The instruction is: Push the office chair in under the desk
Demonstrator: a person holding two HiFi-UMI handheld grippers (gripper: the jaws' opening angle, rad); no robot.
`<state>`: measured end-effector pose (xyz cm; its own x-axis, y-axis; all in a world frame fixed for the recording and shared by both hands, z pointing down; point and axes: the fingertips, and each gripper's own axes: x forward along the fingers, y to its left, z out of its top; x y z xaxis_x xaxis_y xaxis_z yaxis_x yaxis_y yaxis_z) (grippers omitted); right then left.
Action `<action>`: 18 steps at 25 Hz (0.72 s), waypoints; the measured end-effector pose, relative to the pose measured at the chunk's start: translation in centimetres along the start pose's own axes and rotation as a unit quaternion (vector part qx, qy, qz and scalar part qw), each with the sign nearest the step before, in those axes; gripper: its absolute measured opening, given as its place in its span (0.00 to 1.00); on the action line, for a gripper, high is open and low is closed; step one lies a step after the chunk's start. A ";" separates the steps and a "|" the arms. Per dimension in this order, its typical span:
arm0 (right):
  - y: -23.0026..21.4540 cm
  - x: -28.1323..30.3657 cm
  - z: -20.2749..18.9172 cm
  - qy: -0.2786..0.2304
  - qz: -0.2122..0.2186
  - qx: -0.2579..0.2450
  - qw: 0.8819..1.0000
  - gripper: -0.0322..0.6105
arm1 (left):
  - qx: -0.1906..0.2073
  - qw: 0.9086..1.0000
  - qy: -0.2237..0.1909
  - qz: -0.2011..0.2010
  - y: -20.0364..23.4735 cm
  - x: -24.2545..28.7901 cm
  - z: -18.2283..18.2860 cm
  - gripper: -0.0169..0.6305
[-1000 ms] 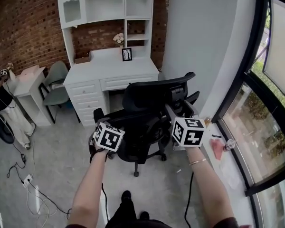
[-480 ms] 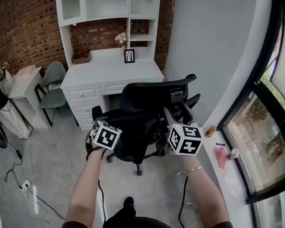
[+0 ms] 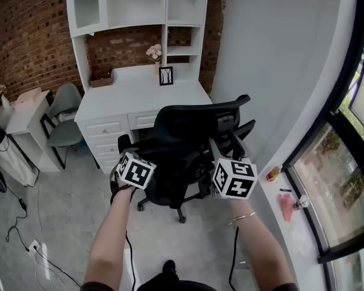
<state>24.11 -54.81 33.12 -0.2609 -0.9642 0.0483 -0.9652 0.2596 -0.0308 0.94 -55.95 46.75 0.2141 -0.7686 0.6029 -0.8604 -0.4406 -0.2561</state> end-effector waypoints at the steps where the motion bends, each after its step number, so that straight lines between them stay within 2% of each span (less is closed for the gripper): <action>1: 0.5 0.4 -0.1 -0.002 0.005 0.002 1.000 0.50 | -0.001 1.000 0.002 0.001 0.7 0.3 0.0 0.40; 6: 3.0 1.9 0.0 -0.022 0.008 0.005 1.000 0.51 | -0.003 1.000 0.004 0.003 4.3 1.8 -0.3 0.40; 14: 3.7 2.7 0.0 -0.014 0.004 0.010 1.000 0.51 | 0.009 1.000 -0.001 -0.017 5.0 2.2 0.0 0.40; 18: 3.8 2.3 -0.4 -0.001 0.001 0.005 1.000 0.50 | 0.001 1.000 -0.006 -0.026 4.6 2.0 -0.5 0.40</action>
<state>19.81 -55.99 33.49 -0.2625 -0.9638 0.0460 -0.9645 0.2607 -0.0411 -2.81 -59.30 47.13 0.2644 -0.7499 0.6065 -0.8465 -0.4818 -0.2266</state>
